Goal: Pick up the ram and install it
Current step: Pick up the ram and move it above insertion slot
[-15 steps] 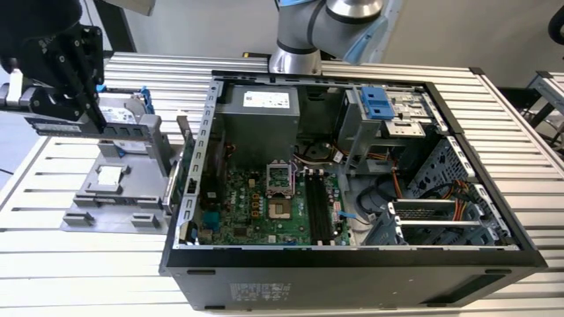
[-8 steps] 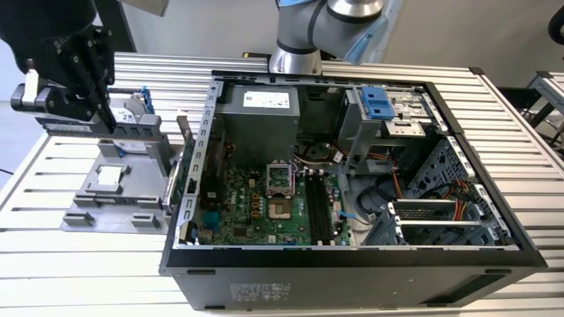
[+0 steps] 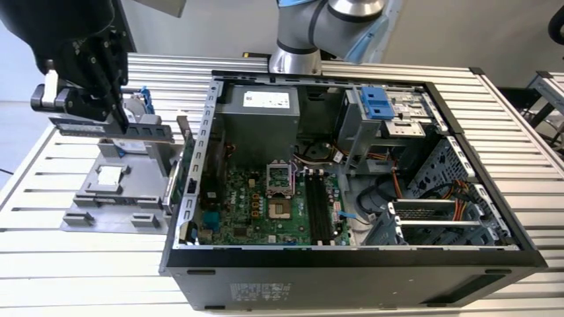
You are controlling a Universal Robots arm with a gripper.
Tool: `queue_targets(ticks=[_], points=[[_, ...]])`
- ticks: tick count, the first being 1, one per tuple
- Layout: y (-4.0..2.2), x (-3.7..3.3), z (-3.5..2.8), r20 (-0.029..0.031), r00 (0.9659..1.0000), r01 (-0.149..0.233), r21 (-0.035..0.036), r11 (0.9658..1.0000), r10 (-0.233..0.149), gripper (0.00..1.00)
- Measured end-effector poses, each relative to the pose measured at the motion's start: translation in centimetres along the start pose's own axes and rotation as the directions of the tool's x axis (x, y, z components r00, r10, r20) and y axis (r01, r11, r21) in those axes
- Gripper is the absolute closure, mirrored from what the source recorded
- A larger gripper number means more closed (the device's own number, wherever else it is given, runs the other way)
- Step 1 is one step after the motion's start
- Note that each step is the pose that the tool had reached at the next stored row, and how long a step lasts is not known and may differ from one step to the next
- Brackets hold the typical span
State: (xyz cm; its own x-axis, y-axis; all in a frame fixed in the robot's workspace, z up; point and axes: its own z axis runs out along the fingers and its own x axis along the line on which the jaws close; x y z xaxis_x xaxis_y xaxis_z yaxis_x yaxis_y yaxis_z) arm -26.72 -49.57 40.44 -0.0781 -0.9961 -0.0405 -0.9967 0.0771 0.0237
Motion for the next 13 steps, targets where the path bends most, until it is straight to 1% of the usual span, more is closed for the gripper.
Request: queue_targets(ticks=[9, 11, 13], points=[[-1.56, -0.12, -0.03, 0.0000, 1.0000, 0.000, 0.0000, 1.0000, 0.000, 1.00], [-1.82, -0.14, -0.04, 0.0000, 1.0000, 0.000, 0.0000, 1.0000, 0.000, 1.00], [-1.91, -0.15, -0.04, 0.0000, 1.0000, 0.000, 0.0000, 1.0000, 0.000, 1.00]])
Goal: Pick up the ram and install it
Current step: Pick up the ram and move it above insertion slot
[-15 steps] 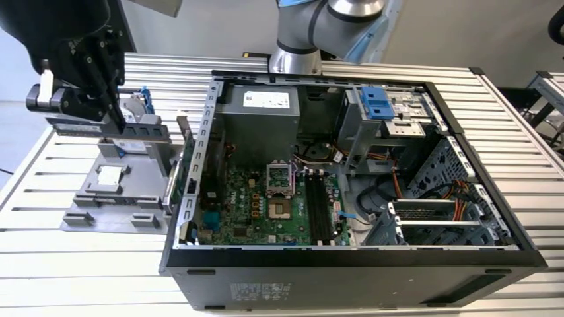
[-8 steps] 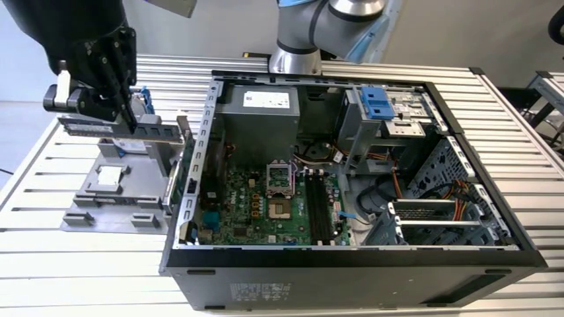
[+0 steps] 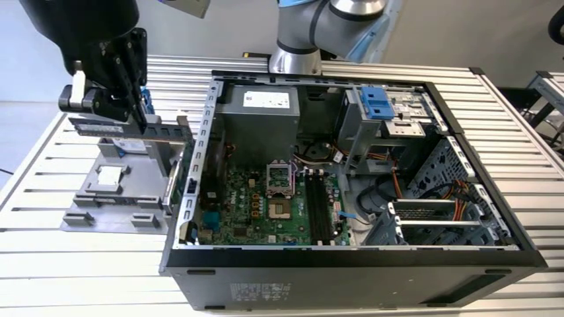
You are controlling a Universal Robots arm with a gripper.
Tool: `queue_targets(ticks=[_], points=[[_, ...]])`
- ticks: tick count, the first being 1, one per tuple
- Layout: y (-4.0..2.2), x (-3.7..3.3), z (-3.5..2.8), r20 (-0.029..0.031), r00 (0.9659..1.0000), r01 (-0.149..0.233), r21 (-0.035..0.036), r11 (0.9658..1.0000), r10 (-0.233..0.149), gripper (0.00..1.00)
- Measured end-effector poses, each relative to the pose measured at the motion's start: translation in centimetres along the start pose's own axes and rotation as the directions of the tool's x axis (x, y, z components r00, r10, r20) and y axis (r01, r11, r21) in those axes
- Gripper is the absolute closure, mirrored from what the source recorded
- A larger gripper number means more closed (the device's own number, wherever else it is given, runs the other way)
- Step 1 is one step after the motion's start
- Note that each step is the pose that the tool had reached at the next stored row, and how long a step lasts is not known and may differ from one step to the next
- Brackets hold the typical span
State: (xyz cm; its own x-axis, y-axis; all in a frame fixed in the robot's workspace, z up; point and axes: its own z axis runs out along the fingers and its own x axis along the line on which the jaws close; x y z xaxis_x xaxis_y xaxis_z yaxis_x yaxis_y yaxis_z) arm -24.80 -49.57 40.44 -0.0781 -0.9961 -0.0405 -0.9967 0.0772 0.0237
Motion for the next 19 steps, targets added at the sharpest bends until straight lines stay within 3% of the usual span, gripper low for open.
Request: queue_targets(ticks=[11, 19], points=[[-0.08, -0.01, 0.00, 0.0000, 1.0000, 0.000, 0.0000, 1.0000, 0.000, 1.00], [-1.05, -0.08, -0.02, -0.0001, 1.0000, 0.000, 0.0000, 1.0000, 0.000, 1.00]])
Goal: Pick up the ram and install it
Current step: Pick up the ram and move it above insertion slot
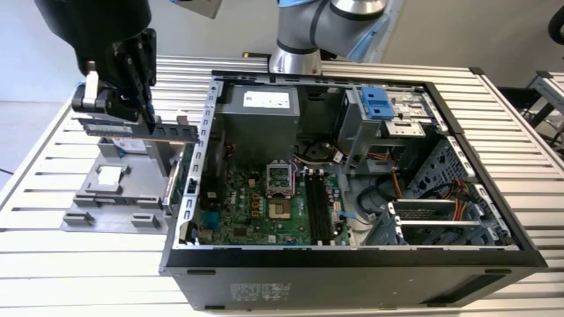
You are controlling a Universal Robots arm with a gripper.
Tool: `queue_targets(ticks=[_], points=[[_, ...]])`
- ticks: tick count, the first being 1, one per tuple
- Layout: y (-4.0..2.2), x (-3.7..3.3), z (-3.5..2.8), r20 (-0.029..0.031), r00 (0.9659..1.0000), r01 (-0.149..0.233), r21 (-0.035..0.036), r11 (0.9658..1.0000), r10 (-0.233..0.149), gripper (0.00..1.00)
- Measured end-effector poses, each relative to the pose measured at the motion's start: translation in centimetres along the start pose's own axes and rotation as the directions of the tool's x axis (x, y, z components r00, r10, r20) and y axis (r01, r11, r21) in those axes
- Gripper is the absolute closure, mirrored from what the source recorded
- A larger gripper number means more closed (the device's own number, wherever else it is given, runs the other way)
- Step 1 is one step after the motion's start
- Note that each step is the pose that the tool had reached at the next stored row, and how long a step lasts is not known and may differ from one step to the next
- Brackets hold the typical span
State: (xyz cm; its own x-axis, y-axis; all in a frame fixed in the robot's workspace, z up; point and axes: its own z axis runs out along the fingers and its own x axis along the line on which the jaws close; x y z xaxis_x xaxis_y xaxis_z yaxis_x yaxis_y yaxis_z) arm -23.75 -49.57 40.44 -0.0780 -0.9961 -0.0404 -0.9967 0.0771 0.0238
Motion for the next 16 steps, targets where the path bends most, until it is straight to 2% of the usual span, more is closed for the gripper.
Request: queue_targets(ticks=[6, 16], points=[[-0.87, -0.07, -0.02, 0.0001, 1.0000, 0.000, 0.0000, 1.0000, 0.000, 1.00], [-2.76, -0.22, -0.05, 0.0001, 1.0000, 0.000, 0.0000, 1.0000, 0.000, 1.00]])
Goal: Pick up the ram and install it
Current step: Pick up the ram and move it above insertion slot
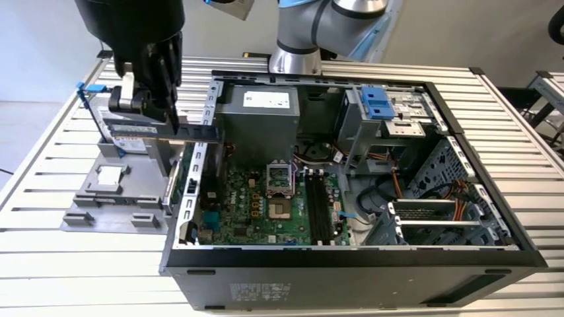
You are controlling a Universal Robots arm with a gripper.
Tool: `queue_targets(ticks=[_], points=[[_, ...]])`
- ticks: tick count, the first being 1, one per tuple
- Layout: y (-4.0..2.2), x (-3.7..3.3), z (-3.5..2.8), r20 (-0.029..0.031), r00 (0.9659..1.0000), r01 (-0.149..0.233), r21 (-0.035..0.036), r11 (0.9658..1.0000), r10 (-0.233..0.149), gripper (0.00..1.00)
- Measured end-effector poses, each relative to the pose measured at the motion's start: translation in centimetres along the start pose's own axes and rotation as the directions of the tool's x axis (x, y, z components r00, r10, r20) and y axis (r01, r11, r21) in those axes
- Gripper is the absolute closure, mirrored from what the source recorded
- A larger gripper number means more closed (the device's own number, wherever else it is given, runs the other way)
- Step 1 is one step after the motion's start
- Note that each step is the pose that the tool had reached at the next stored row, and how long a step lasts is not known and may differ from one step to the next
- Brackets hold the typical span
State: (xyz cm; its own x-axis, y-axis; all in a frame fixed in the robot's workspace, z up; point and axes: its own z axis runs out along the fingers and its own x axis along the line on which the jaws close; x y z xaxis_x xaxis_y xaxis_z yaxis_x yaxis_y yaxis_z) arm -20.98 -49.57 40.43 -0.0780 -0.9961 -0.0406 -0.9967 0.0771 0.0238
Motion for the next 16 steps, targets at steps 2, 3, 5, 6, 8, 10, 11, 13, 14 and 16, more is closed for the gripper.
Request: queue_targets(ticks=[2, 3, 5, 6, 8, 10, 11, 13, 14, 16], points=[[-0.36, -0.03, -0.01, -0.0001, 1.0000, 0.000, -0.0001, 1.0000, 0.000, 1.00], [-0.53, -0.04, -0.02, -0.0001, 1.0000, 0.000, -0.0001, 1.0000, 0.000, 1.00], [-0.86, -0.07, -0.03, -0.0001, 1.0000, 0.000, -0.0001, 1.0000, 0.000, 1.00], [-1.03, -0.08, -0.02, 0.0000, 1.0000, 0.000, 0.0000, 1.0000, 0.000, 1.00], [-1.35, -0.11, -0.03, 0.0000, 1.0000, 0.000, -0.0001, 1.0000, 0.000, 1.00], [-1.68, -0.13, -0.04, -0.0001, 1.0000, 0.000, -0.0001, 1.0000, 0.000, 1.00], [-1.85, -0.15, -0.04, 0.0000, 1.0000, 0.000, -0.0001, 1.0000, 0.000, 1.00], [-2.17, -0.17, -0.05, -0.0001, 1.0000, 0.000, -0.0001, 1.0000, 0.000, 1.00], [-2.33, -0.18, -0.05, -0.0001, 1.0000, 0.000, -0.0001, 1.0000, 0.000, 1.00], [-2.66, -0.21, -0.06, -0.0001, 1.0000, 0.000, -0.0001, 1.0000, 0.000, 1.00]])
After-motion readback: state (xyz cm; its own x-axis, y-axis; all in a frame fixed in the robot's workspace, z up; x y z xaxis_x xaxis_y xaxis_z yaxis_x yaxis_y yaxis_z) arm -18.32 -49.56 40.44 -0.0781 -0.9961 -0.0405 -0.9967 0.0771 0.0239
